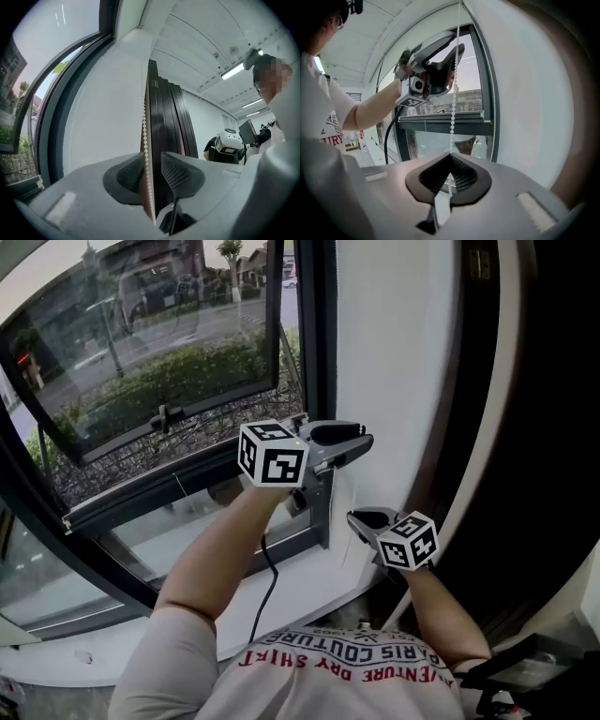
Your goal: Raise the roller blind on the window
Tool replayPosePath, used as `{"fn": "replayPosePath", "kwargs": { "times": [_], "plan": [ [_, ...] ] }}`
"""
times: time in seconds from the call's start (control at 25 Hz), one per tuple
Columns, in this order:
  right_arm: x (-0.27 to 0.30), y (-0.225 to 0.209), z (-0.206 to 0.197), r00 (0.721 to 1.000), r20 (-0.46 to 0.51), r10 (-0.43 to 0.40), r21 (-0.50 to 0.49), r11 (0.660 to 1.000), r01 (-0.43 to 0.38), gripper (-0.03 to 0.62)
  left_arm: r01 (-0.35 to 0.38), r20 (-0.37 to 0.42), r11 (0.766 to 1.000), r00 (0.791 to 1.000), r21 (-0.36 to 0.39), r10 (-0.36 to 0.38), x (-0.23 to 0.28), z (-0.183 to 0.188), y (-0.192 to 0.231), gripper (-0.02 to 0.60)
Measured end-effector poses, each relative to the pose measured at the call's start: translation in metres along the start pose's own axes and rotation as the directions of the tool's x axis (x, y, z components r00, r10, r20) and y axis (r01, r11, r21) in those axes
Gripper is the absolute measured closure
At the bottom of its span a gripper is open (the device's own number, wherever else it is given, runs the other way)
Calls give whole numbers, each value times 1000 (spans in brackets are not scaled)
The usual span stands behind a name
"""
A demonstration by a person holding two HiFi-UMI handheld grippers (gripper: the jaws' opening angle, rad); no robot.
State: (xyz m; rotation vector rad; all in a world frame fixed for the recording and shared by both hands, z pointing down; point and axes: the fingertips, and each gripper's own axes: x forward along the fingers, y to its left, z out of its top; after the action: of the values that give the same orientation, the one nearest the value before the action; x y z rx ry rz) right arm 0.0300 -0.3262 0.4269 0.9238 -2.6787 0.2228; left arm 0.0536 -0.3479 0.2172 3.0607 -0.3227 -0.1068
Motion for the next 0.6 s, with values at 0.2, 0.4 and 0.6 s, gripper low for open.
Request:
{"fn": "replayPosePath", "kwargs": {
  "times": [0.2, 0.4, 0.6],
  "plan": [
    [-1, 3, 0, 1000, -15, 0, -8, 1000, -1, 586, -46, -56, 999, 997, 28, 47, 3, 0, 3, 560],
    [-2, -4, -1, 1000, -19, -11, -1, 1000, 11, 586, -51, -78, 999, 996, 20, 52, 7, -2, 6, 571],
    [-1, -7, -2, 1000, -7, -17, 6, 1000, 17, 586, -63, -44, 998, 997, 5, 63, 6, -3, 12, 574]
  ]
}}
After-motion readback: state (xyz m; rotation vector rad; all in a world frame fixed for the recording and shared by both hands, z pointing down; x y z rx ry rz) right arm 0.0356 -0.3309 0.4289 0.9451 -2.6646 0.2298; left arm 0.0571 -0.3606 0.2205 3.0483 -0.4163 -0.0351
